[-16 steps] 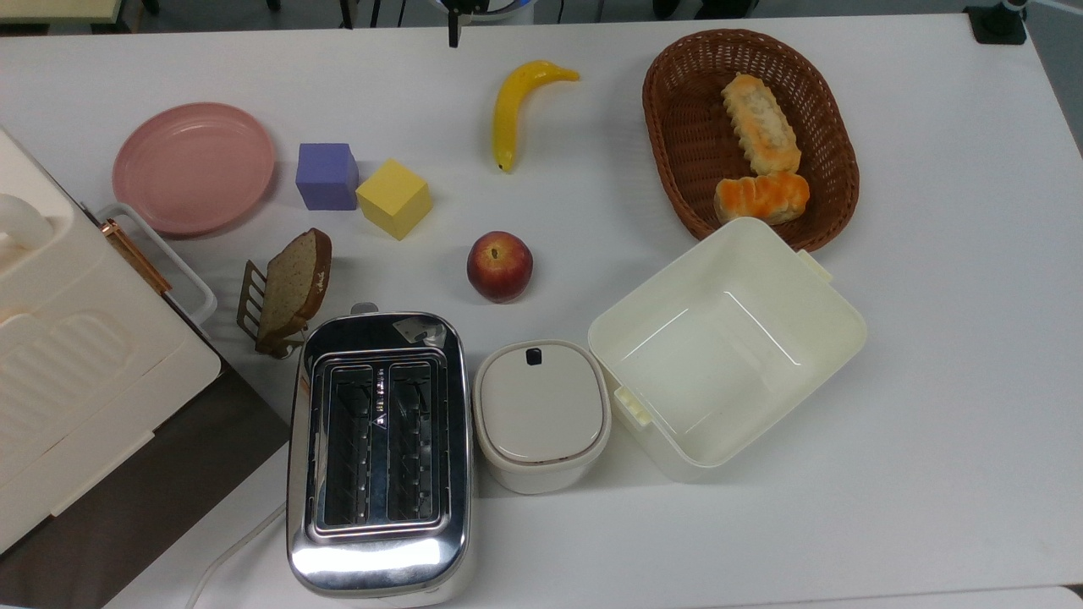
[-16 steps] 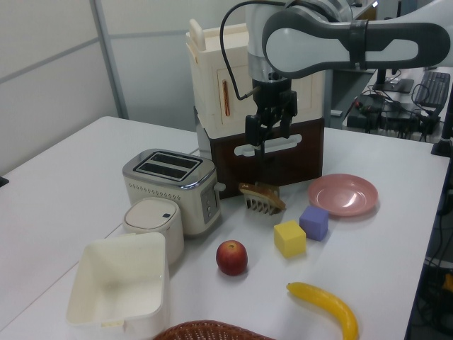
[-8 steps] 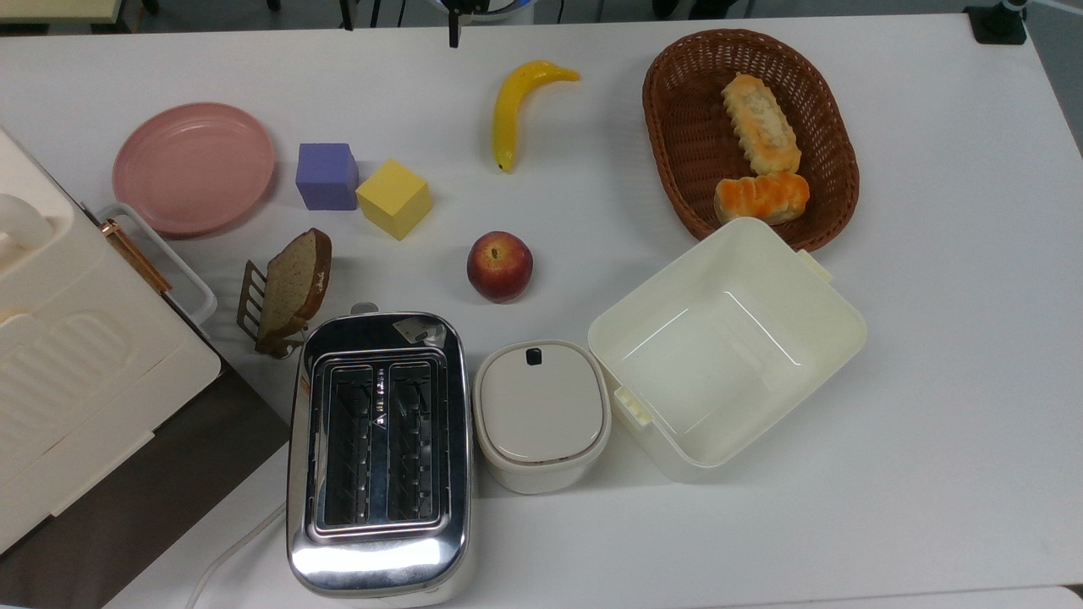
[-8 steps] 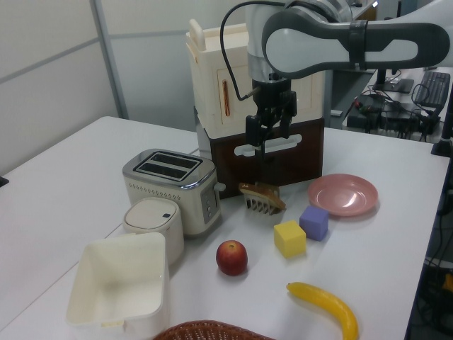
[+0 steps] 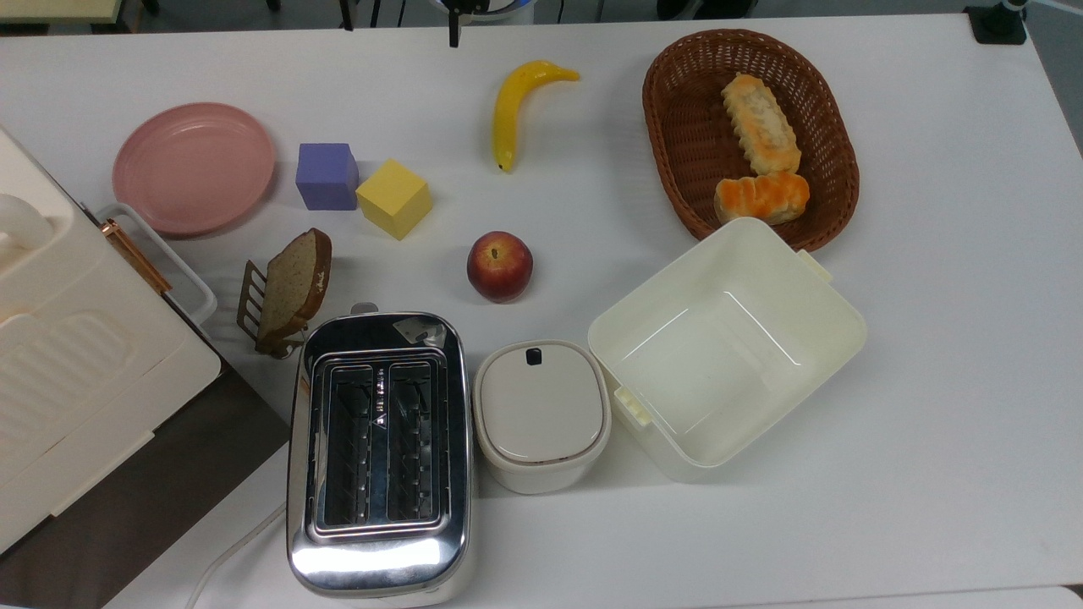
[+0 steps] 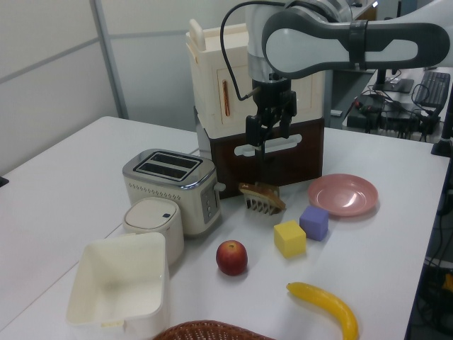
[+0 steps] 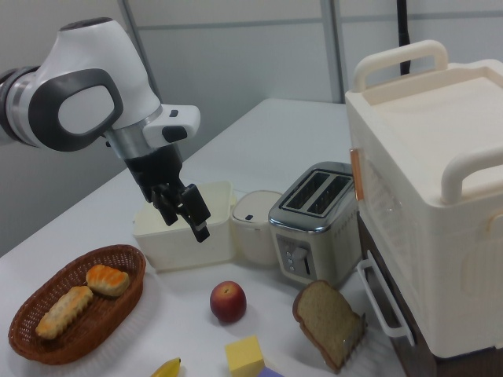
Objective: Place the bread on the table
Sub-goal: 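Move the gripper over the wicker basket toward the long striped roll, then lower the open gripper onto the long striped roll and close it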
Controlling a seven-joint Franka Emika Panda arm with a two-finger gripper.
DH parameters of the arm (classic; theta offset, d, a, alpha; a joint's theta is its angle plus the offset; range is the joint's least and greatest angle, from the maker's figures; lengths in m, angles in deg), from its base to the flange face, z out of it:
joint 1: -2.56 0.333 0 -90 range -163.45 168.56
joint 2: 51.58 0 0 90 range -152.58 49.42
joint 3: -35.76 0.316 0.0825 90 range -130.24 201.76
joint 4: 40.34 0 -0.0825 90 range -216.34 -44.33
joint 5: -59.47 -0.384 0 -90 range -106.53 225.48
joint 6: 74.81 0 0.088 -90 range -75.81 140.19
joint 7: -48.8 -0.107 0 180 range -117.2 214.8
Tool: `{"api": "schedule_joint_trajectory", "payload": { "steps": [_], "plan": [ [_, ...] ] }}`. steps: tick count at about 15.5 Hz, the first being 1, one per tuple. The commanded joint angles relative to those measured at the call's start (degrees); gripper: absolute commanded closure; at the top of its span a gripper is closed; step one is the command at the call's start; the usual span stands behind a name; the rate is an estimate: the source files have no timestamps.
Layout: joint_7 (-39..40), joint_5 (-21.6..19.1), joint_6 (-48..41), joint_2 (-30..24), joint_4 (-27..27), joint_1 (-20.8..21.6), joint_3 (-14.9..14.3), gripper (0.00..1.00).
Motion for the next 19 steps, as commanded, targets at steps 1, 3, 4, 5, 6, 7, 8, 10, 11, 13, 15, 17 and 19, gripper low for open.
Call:
{"api": "schedule_joint_trajectory", "payload": {
  "steps": [1, 3, 4, 5, 6, 7, 8, 10, 11, 13, 15, 17, 19],
  "plan": [
    [1.35, -1.16, -1.25, -0.46, 0.13, 0.78, -1.03, 0.0],
    [1.35, -1.16, -1.34, -0.46, -0.13, 0.86, -1.03, 0.0],
    [1.09, -1.16, -1.34, -0.46, -0.74, 1.04, -0.95, 0.0],
    [0.91, -1.25, -1.08, -0.55, -1.62, 1.73, -0.6, 0.0],
    [0.3, -1.25, -0.91, -0.46, -2.84, 4.53, -0.51, 0.0],
    [-0.06, -1.16, -0.9, 0.06, -3.81, 6.82, -0.42, 0.0],
    [-0.15, -1.16, -1.08, 0.76, -4.34, 9.62, -0.42, 0.0],
    [-0.32, -1.16, -0.99, 1.64, -5.75, 17.61, -0.51, 0.0],
    [-0.41, -1.16, -0.99, 2.26, -6.1, 21.04, -0.42, 0.0],
    [-0.32, -1.16, -0.73, 2.61, -8.03, 25.45, -0.33, 0.0],
    [-0.32, -1.16, 2.42, 3.23, -10.32, 30.46, -0.33, 0.0],
    [-0.32, -1.07, 4.54, 6.47, -10.59, 32.85, -0.16, 0.0],
    [-0.32, -0.64, 5.24, 10.51, -10.85, 35.74, 0.46, 0.0]
  ]
}}
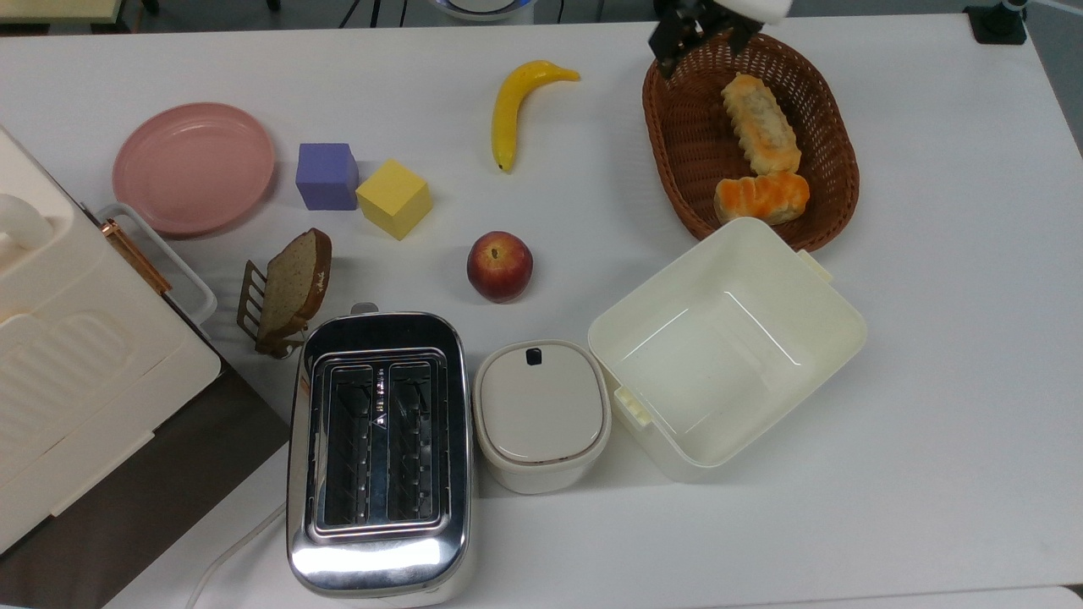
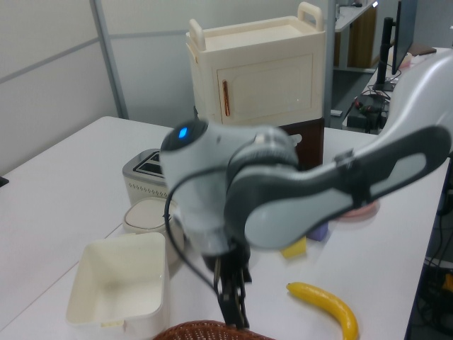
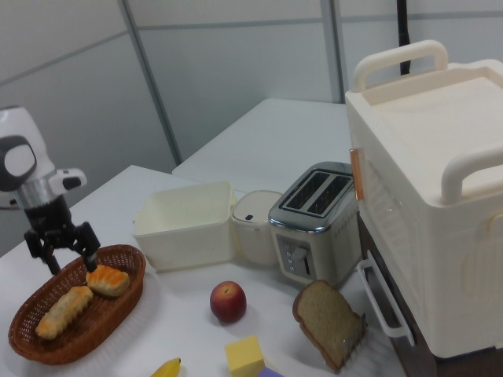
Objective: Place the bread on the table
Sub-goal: 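Lower the open gripper onto the long striped roll and close it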
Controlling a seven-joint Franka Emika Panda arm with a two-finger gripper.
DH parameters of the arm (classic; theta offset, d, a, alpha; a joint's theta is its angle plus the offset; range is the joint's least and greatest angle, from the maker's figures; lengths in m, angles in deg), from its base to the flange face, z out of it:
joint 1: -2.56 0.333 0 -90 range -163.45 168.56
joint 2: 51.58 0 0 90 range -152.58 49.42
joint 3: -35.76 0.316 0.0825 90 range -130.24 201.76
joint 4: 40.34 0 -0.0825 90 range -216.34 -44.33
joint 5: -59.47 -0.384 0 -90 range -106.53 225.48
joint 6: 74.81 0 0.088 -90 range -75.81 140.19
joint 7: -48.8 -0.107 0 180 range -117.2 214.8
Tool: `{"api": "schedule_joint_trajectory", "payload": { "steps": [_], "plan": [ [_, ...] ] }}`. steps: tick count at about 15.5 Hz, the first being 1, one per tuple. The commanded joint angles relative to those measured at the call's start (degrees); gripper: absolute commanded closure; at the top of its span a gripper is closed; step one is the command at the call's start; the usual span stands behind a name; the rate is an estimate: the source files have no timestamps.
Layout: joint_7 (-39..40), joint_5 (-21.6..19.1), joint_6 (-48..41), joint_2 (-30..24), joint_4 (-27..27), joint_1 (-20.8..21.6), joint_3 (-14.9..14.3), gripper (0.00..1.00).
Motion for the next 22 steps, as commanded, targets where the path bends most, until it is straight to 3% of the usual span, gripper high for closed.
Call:
{"api": "schedule_joint_trajectory", "payload": {
  "steps": [1, 5, 9, 13, 16, 22],
  "plan": [
    [0.25, 0.33, 3.0, 4.37, -1.52, 3.37, 0.72, 0.0],
    [0.26, 0.77, 5.82, 4.55, -3.81, 3.37, 4.41, 0.0],
    [0.34, 0.77, 6.17, 4.82, -3.99, 3.37, 4.68, 0.0],
    [-0.01, 1.65, 12.3, 5.52, -6.35, 3.46, 4.68, 0.0],
    [-7.02, 2.35, 18.46, 6.48, -7.5, 3.46, 4.68, 0.0],
    [-13.8, 4.11, 22.33, 7.28, -9.95, 3.9, 5.47, 0.0]
  ]
}}
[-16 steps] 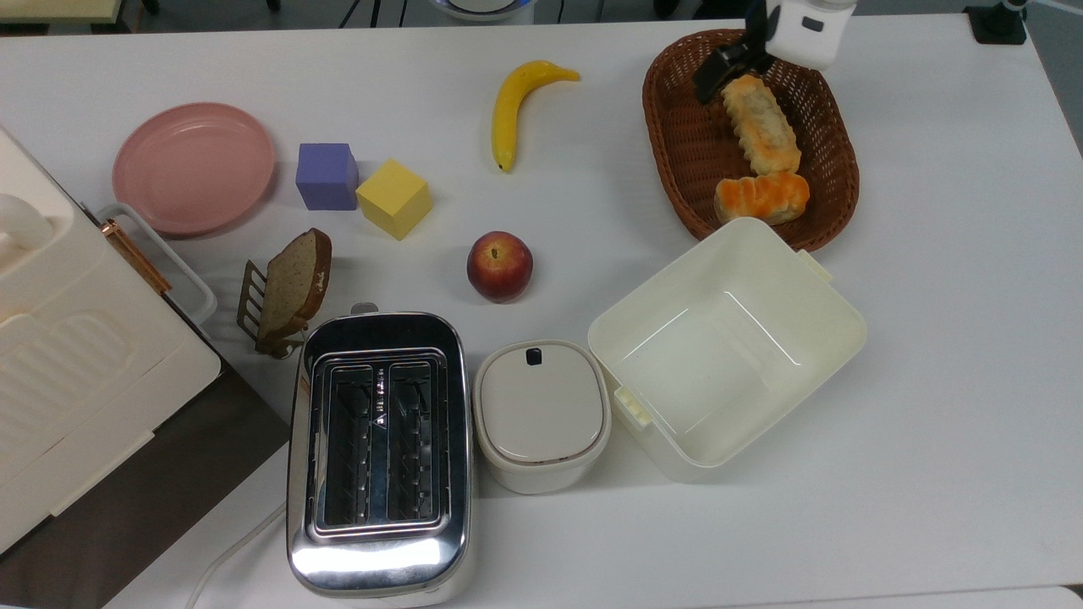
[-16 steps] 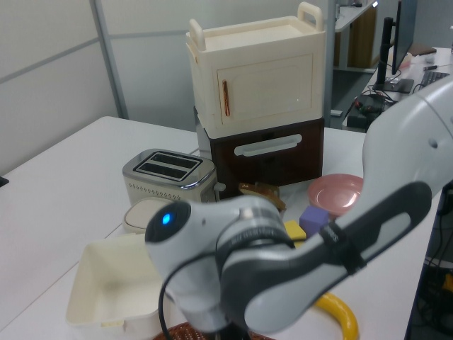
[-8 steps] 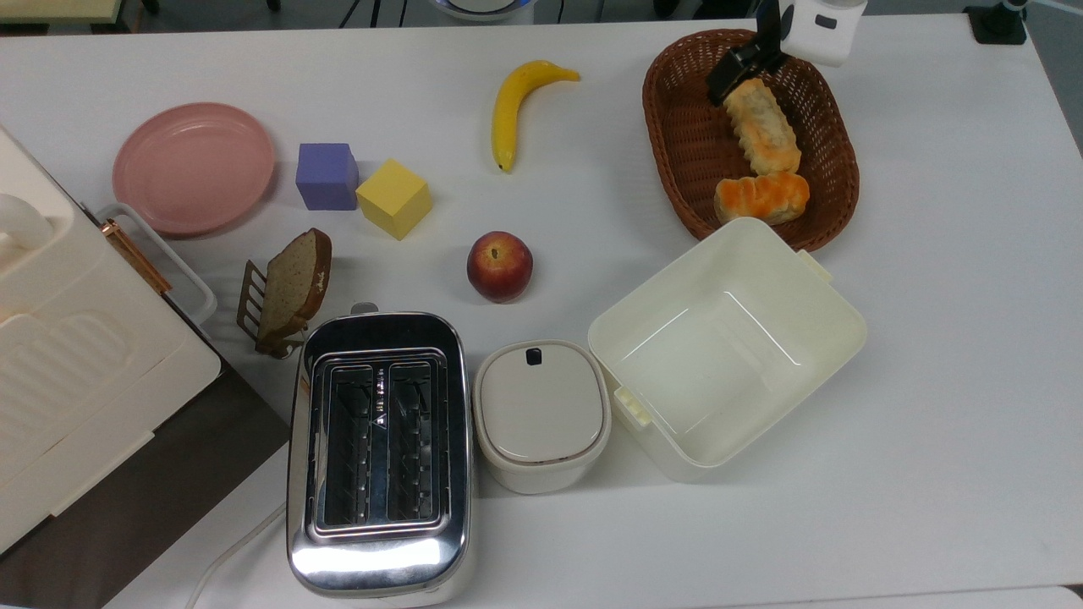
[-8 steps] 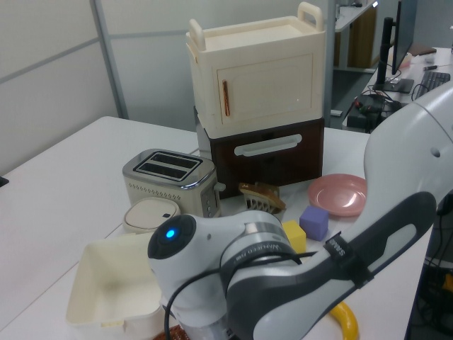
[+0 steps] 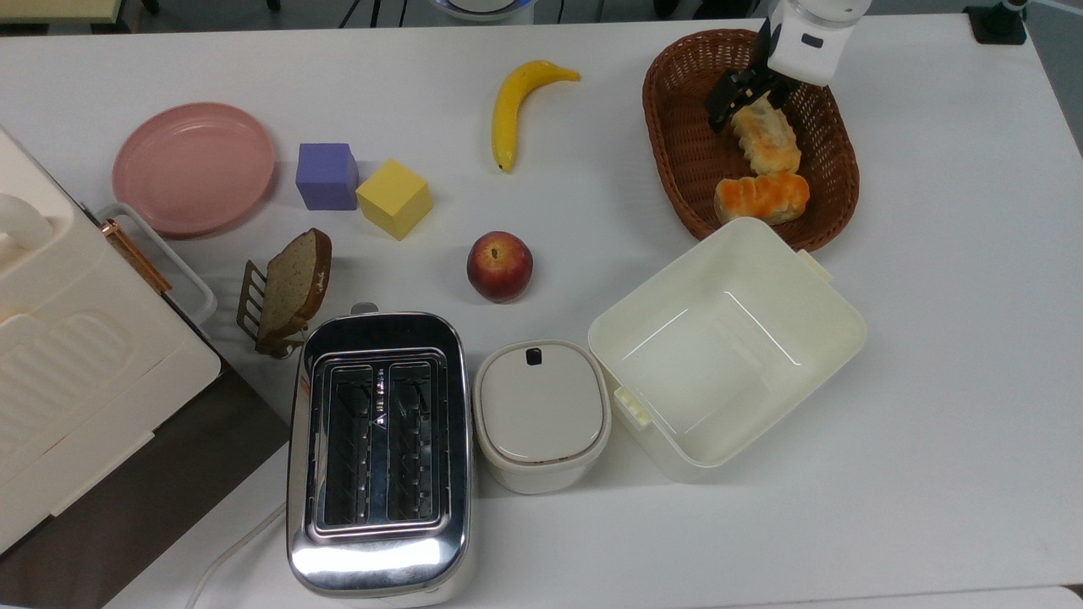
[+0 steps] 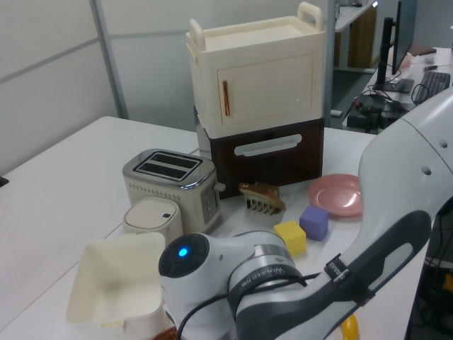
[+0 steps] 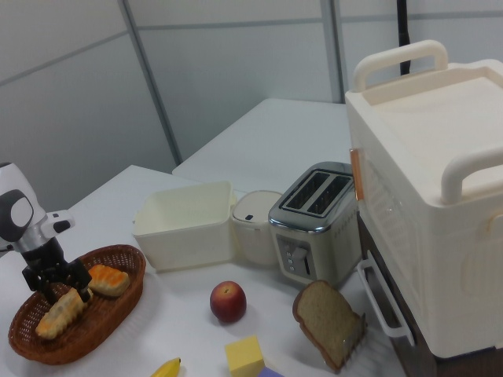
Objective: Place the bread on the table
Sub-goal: 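Lower the open gripper onto the long striped roll and close it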
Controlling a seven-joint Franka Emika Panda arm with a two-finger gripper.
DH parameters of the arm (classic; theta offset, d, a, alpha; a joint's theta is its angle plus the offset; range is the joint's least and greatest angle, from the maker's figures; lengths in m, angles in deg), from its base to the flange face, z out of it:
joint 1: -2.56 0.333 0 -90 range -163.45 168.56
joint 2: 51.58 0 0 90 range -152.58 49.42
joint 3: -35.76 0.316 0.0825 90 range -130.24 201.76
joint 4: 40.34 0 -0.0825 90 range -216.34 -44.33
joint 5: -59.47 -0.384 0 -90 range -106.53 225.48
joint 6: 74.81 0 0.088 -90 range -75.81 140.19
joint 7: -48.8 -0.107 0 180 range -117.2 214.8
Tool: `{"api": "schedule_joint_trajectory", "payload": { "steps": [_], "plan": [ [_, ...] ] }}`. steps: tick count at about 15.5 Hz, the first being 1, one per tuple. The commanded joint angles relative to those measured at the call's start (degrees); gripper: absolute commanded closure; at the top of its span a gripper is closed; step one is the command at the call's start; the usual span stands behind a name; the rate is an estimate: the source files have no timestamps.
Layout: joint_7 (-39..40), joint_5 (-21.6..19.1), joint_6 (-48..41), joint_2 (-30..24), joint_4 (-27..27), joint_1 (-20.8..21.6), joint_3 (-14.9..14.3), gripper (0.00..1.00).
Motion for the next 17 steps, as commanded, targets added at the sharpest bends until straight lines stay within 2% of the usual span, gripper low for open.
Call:
{"api": "schedule_joint_trajectory", "payload": {
  "steps": [1, 5, 17],
  "plan": [
    [-4.15, 1.45, 3.68, -0.59, -2.86, 0.59, 0.59, 0.0],
    [-4.85, 1.54, 4.12, 0.03, -2.95, 0.5, 1.91, 0.0],
    [-4.94, 2.15, 6.76, 1.7, -3.12, 0.32, 2.0, 0.0]
  ]
}}
